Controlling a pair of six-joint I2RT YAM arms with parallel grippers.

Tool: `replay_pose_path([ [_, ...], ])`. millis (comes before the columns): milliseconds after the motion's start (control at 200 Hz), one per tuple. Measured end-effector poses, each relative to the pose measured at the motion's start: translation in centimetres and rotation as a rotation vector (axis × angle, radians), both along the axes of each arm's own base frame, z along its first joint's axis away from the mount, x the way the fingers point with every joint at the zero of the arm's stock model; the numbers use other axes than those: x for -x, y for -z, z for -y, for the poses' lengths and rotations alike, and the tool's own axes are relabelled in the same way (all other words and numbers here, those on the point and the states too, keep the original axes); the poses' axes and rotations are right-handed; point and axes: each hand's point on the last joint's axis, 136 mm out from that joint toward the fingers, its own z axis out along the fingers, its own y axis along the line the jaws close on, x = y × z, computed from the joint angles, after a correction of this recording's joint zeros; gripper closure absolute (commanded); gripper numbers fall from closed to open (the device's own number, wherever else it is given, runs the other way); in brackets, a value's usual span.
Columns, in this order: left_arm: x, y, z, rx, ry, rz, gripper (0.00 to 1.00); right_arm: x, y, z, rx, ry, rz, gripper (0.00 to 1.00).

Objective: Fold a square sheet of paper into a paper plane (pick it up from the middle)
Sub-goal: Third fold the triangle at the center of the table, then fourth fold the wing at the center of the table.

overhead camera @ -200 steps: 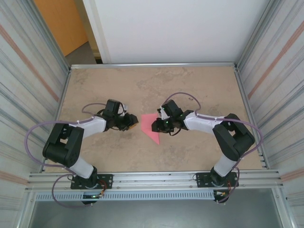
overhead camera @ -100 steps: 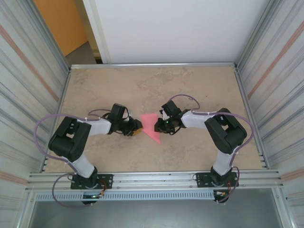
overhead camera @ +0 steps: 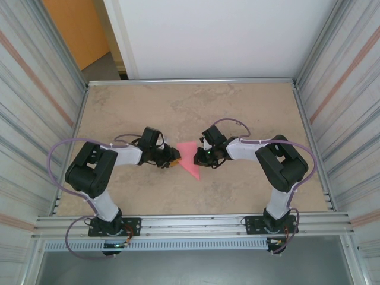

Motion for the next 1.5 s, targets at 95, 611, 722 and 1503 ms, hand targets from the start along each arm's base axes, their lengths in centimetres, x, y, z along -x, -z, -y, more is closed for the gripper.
replay_pose_path([
  [95, -0.1, -0.2, 0.2, 0.009, 0.008, 0.003, 0.72, 0.0, 0.0, 0.0, 0.000, 0.000, 0.000, 0.85],
  [611, -0.3, -0.4, 0.3, 0.065, 0.102, -0.007, 0.77, -0.1, -0.3, -0.3, -0.020, -0.010, 0.008, 0.77],
  [722, -0.1, -0.4, 0.4, 0.067, 0.114, -0.010, 0.78, -0.2, -0.3, -0.3, -0.019, -0.018, 0.015, 0.77],
  [1503, -1.2, -1.0, 0.6, 0.003, 0.054, -0.041, 0.95, 0.3, -6.4, -1.4, 0.160, -0.201, 0.478, 0.51],
])
